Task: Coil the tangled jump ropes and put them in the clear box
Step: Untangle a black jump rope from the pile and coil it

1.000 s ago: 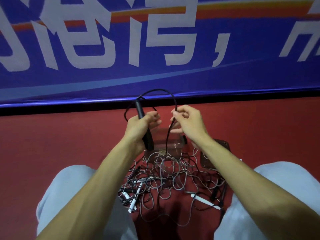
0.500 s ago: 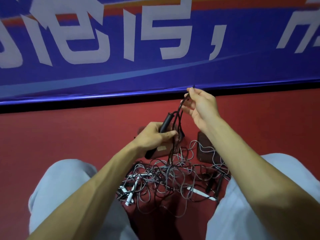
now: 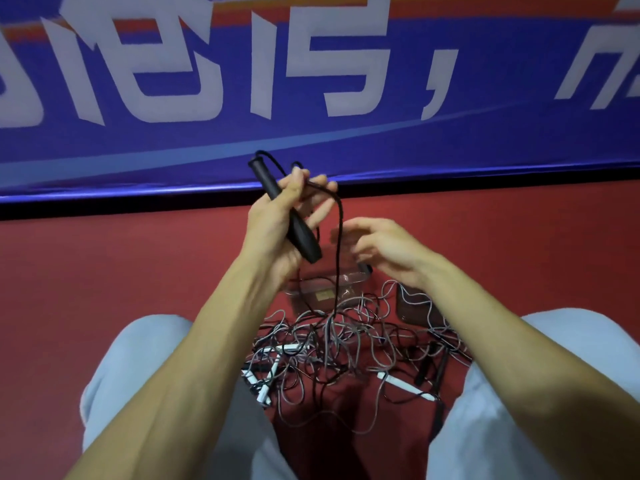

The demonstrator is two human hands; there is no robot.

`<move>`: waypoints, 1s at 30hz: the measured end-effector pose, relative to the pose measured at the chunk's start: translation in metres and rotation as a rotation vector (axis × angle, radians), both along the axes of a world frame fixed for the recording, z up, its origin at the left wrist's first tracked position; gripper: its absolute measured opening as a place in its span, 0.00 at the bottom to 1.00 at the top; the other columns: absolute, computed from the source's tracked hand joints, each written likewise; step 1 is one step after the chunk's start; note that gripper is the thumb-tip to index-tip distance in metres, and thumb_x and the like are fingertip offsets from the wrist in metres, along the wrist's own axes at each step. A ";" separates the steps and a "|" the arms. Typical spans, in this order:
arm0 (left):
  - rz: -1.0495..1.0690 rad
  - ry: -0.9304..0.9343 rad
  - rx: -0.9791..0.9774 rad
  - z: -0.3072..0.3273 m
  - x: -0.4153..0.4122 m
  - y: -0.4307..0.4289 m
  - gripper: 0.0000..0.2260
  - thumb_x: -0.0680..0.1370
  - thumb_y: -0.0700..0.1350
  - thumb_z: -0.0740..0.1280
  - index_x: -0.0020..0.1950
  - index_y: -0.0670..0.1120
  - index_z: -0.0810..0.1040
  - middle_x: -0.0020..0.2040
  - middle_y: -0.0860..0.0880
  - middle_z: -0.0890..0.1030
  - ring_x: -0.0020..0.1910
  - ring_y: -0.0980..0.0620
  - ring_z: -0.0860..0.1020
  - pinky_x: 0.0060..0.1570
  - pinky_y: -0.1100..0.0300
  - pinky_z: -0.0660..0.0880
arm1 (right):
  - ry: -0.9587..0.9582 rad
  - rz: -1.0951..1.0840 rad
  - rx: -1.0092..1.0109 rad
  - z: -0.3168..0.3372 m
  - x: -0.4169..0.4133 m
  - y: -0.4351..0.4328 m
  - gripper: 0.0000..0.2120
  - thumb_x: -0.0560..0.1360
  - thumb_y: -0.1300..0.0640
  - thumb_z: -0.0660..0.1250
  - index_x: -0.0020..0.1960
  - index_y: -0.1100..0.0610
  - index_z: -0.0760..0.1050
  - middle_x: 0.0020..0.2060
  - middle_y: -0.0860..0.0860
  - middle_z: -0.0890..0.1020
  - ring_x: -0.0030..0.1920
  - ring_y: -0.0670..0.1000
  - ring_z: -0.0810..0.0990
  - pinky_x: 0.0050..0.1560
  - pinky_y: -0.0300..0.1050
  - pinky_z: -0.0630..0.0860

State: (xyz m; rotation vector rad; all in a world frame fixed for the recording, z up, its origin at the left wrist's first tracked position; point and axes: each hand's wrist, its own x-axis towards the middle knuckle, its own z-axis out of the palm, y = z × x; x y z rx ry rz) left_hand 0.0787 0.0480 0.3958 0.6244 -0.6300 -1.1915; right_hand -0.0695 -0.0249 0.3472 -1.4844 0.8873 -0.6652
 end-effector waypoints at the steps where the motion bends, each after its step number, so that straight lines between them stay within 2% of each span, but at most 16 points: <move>1: 0.003 0.062 -0.016 0.002 0.004 -0.001 0.06 0.81 0.43 0.62 0.46 0.43 0.75 0.40 0.47 0.84 0.42 0.50 0.84 0.46 0.58 0.82 | 0.017 0.055 0.027 -0.006 0.003 0.001 0.20 0.72 0.75 0.59 0.55 0.58 0.78 0.52 0.53 0.82 0.46 0.47 0.78 0.41 0.36 0.72; 4: 0.003 0.201 -0.045 0.004 0.012 -0.003 0.07 0.82 0.45 0.61 0.47 0.44 0.75 0.40 0.47 0.84 0.42 0.50 0.84 0.41 0.59 0.81 | 0.156 0.119 -0.076 -0.019 0.010 0.003 0.12 0.76 0.67 0.64 0.54 0.54 0.79 0.51 0.49 0.82 0.50 0.46 0.79 0.53 0.42 0.73; 6: 0.008 0.241 -0.045 0.003 0.012 -0.004 0.07 0.82 0.45 0.61 0.47 0.43 0.74 0.40 0.46 0.83 0.42 0.50 0.84 0.42 0.59 0.82 | 0.293 0.092 -0.289 -0.023 0.014 0.002 0.08 0.77 0.66 0.66 0.51 0.54 0.77 0.48 0.50 0.82 0.48 0.48 0.80 0.55 0.41 0.74; 7: 0.016 0.234 -0.043 0.001 0.012 -0.004 0.07 0.82 0.45 0.61 0.47 0.43 0.74 0.40 0.46 0.83 0.42 0.50 0.84 0.43 0.58 0.82 | 0.358 0.053 -0.376 -0.025 0.016 0.002 0.08 0.76 0.65 0.67 0.49 0.53 0.76 0.45 0.51 0.83 0.47 0.50 0.81 0.54 0.44 0.75; 9: 0.036 0.177 -0.033 -0.002 0.010 -0.005 0.08 0.82 0.44 0.61 0.47 0.42 0.74 0.42 0.45 0.82 0.44 0.49 0.84 0.48 0.57 0.82 | 0.386 -0.087 -0.392 -0.026 0.016 0.002 0.11 0.76 0.65 0.67 0.44 0.49 0.74 0.38 0.50 0.82 0.42 0.54 0.82 0.49 0.50 0.78; 11: 0.090 0.065 0.002 -0.006 0.009 -0.005 0.08 0.82 0.44 0.61 0.48 0.41 0.74 0.43 0.44 0.83 0.45 0.49 0.83 0.51 0.57 0.81 | 0.262 -0.225 -0.277 -0.022 0.014 0.003 0.09 0.77 0.66 0.66 0.46 0.53 0.74 0.34 0.51 0.81 0.36 0.54 0.82 0.43 0.51 0.81; 13: 0.131 -0.088 0.052 -0.012 0.007 -0.007 0.06 0.82 0.43 0.62 0.51 0.41 0.75 0.46 0.43 0.83 0.46 0.49 0.82 0.52 0.57 0.80 | 0.138 -0.300 -0.260 -0.014 0.012 0.005 0.06 0.78 0.67 0.64 0.50 0.56 0.75 0.35 0.54 0.81 0.33 0.51 0.82 0.39 0.49 0.81; 15: 0.117 -0.277 0.122 -0.019 0.006 -0.008 0.04 0.81 0.40 0.63 0.52 0.43 0.76 0.49 0.44 0.82 0.47 0.50 0.81 0.48 0.59 0.80 | -0.001 -0.335 -0.263 -0.002 0.010 0.007 0.06 0.79 0.66 0.63 0.51 0.57 0.76 0.35 0.54 0.80 0.31 0.48 0.82 0.35 0.44 0.80; 17: 0.062 -0.468 0.204 -0.029 0.003 -0.010 0.06 0.80 0.36 0.63 0.50 0.44 0.78 0.49 0.44 0.82 0.45 0.51 0.80 0.38 0.64 0.78 | -0.141 -0.374 -0.258 0.013 0.007 0.009 0.06 0.79 0.66 0.62 0.52 0.59 0.76 0.36 0.53 0.80 0.30 0.46 0.82 0.33 0.43 0.81; 20: -0.055 -0.690 0.276 -0.039 -0.005 -0.008 0.08 0.79 0.34 0.64 0.49 0.45 0.79 0.44 0.47 0.82 0.38 0.55 0.78 0.34 0.66 0.74 | -0.319 -0.420 -0.221 0.032 -0.001 0.011 0.06 0.80 0.67 0.61 0.49 0.58 0.75 0.36 0.53 0.81 0.31 0.48 0.82 0.34 0.46 0.81; 22: -0.138 -0.819 0.297 -0.046 -0.010 -0.007 0.07 0.79 0.34 0.65 0.50 0.45 0.79 0.36 0.52 0.81 0.30 0.61 0.77 0.30 0.69 0.72 | -0.440 -0.432 -0.154 0.038 -0.006 0.010 0.06 0.80 0.67 0.61 0.48 0.58 0.74 0.36 0.54 0.81 0.31 0.49 0.83 0.32 0.46 0.82; 23: -0.184 -0.884 0.304 -0.050 -0.012 -0.007 0.06 0.79 0.35 0.66 0.50 0.45 0.79 0.35 0.54 0.81 0.30 0.62 0.76 0.31 0.70 0.73 | -0.497 -0.434 -0.115 0.039 -0.009 0.009 0.06 0.80 0.66 0.60 0.48 0.59 0.73 0.36 0.54 0.81 0.32 0.50 0.83 0.31 0.46 0.81; 25: -0.261 -1.016 0.292 -0.059 -0.016 -0.009 0.05 0.78 0.39 0.68 0.53 0.44 0.80 0.44 0.48 0.83 0.39 0.57 0.78 0.42 0.61 0.79 | -0.587 -0.425 -0.047 0.043 -0.014 0.007 0.06 0.80 0.66 0.60 0.47 0.60 0.73 0.36 0.55 0.81 0.32 0.51 0.83 0.31 0.45 0.80; 26: -0.276 -1.068 0.280 -0.062 -0.018 -0.009 0.07 0.78 0.41 0.69 0.55 0.43 0.80 0.47 0.45 0.83 0.43 0.54 0.78 0.51 0.52 0.79 | -0.623 -0.416 -0.015 0.045 -0.018 0.005 0.06 0.80 0.66 0.60 0.47 0.60 0.73 0.35 0.54 0.81 0.33 0.51 0.83 0.32 0.46 0.80; 28: -0.264 -1.109 0.261 -0.063 -0.023 -0.009 0.07 0.77 0.44 0.71 0.52 0.44 0.81 0.45 0.46 0.81 0.43 0.50 0.77 0.54 0.44 0.77 | -0.671 -0.396 0.035 0.049 -0.023 0.002 0.06 0.80 0.67 0.59 0.48 0.61 0.74 0.33 0.52 0.82 0.33 0.52 0.83 0.35 0.47 0.81; 30: -0.212 -1.104 0.258 -0.066 -0.027 -0.012 0.05 0.74 0.48 0.73 0.45 0.48 0.82 0.42 0.46 0.81 0.43 0.46 0.79 0.56 0.39 0.77 | -0.682 -0.402 0.054 0.050 -0.027 0.000 0.05 0.80 0.67 0.60 0.47 0.61 0.73 0.33 0.53 0.81 0.33 0.52 0.84 0.37 0.48 0.82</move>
